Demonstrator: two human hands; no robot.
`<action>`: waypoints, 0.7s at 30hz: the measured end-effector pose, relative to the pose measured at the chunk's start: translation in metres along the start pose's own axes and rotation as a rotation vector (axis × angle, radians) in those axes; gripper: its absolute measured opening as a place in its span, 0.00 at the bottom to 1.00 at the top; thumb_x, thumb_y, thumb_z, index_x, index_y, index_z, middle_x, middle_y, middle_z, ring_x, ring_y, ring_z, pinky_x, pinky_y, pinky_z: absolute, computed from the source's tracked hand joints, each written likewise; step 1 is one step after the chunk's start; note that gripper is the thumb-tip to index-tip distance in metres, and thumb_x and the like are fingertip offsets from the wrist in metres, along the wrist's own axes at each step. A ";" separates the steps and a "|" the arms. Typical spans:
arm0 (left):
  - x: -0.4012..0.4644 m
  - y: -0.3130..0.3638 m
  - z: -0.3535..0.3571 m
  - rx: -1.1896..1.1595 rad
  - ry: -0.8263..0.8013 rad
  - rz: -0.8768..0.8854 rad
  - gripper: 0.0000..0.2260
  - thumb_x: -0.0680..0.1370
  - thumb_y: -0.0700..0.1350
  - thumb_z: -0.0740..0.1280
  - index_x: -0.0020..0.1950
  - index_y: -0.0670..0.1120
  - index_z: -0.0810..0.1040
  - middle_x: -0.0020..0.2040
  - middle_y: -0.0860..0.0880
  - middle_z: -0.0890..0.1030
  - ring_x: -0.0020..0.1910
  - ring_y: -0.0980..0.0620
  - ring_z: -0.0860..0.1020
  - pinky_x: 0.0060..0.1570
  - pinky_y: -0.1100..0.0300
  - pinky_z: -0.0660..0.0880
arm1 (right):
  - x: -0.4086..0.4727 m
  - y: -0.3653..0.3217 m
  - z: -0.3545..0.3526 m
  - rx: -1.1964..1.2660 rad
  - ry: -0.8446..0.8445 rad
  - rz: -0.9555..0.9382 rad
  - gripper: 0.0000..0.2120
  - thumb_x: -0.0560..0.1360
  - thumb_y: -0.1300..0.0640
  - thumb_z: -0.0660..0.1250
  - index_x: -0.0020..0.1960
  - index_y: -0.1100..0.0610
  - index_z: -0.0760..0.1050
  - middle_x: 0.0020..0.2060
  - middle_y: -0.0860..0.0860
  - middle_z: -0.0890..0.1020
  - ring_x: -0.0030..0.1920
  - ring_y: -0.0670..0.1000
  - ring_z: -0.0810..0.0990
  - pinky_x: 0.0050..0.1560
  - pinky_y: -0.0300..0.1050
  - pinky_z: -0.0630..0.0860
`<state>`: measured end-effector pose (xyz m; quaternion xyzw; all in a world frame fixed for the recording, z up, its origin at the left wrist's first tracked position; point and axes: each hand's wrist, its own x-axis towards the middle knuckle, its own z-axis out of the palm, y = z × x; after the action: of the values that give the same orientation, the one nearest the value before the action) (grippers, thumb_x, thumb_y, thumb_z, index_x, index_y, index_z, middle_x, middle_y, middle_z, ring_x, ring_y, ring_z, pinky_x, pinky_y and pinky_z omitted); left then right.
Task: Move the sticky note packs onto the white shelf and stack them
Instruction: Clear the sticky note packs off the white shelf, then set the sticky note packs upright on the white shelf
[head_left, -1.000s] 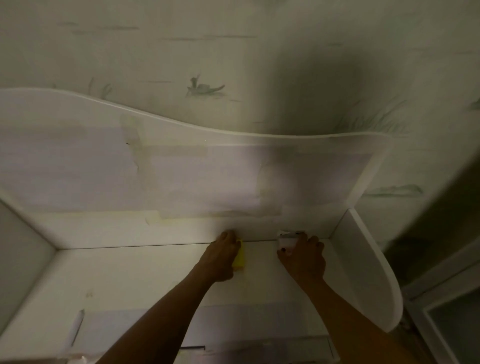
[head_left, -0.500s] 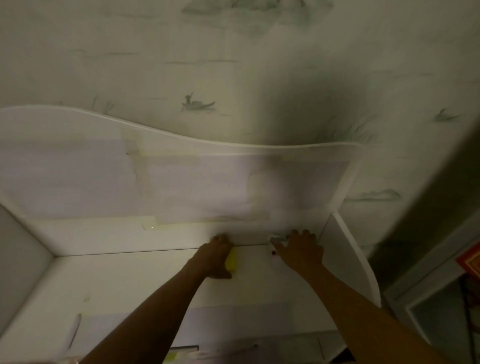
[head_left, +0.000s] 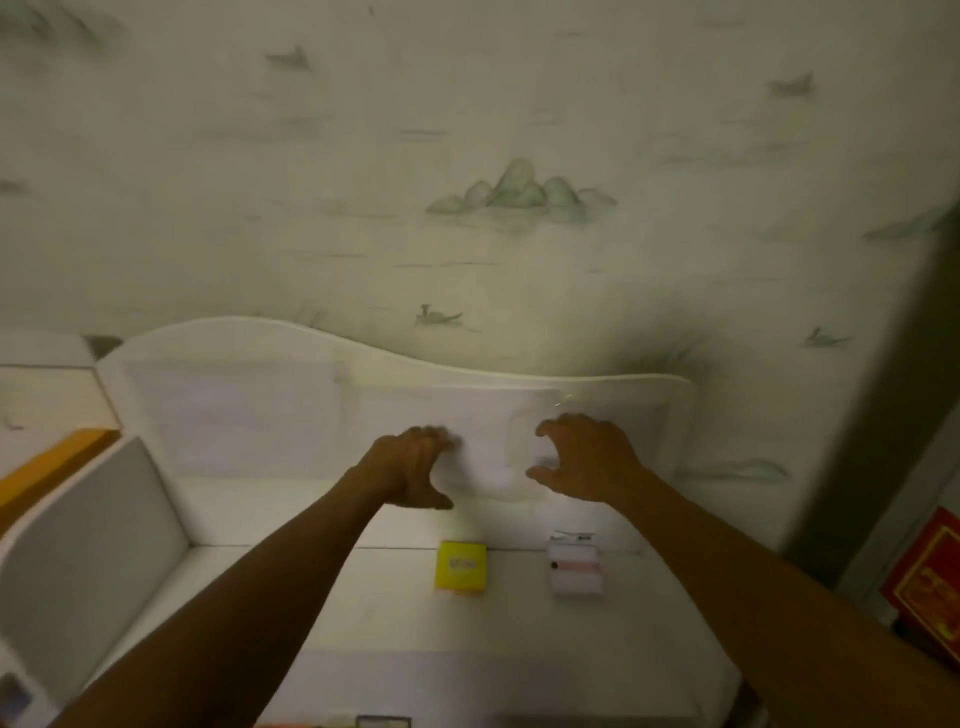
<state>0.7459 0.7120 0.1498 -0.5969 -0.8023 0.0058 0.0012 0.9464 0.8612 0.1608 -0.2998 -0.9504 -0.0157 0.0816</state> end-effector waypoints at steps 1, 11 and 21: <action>-0.007 -0.004 -0.012 0.013 0.012 -0.018 0.40 0.69 0.61 0.72 0.76 0.52 0.59 0.77 0.51 0.60 0.74 0.50 0.61 0.69 0.51 0.64 | 0.001 -0.006 -0.009 0.001 0.007 -0.020 0.31 0.72 0.35 0.64 0.70 0.49 0.68 0.68 0.50 0.73 0.67 0.54 0.71 0.67 0.50 0.68; -0.099 -0.059 -0.080 0.082 0.112 -0.181 0.38 0.70 0.62 0.71 0.75 0.50 0.61 0.74 0.50 0.65 0.71 0.49 0.64 0.64 0.49 0.68 | 0.005 -0.101 -0.059 0.009 0.054 -0.158 0.31 0.73 0.37 0.64 0.71 0.49 0.65 0.69 0.49 0.71 0.69 0.53 0.69 0.68 0.51 0.65; -0.244 -0.164 -0.101 0.102 0.182 -0.341 0.39 0.70 0.62 0.71 0.75 0.50 0.60 0.75 0.50 0.63 0.73 0.48 0.63 0.65 0.47 0.67 | -0.002 -0.276 -0.090 -0.014 0.104 -0.304 0.32 0.73 0.36 0.65 0.72 0.48 0.65 0.68 0.50 0.71 0.67 0.54 0.70 0.65 0.52 0.68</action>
<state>0.6595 0.4324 0.2537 -0.4495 -0.8871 -0.0077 0.1048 0.8035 0.6268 0.2549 -0.1516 -0.9792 -0.0498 0.1254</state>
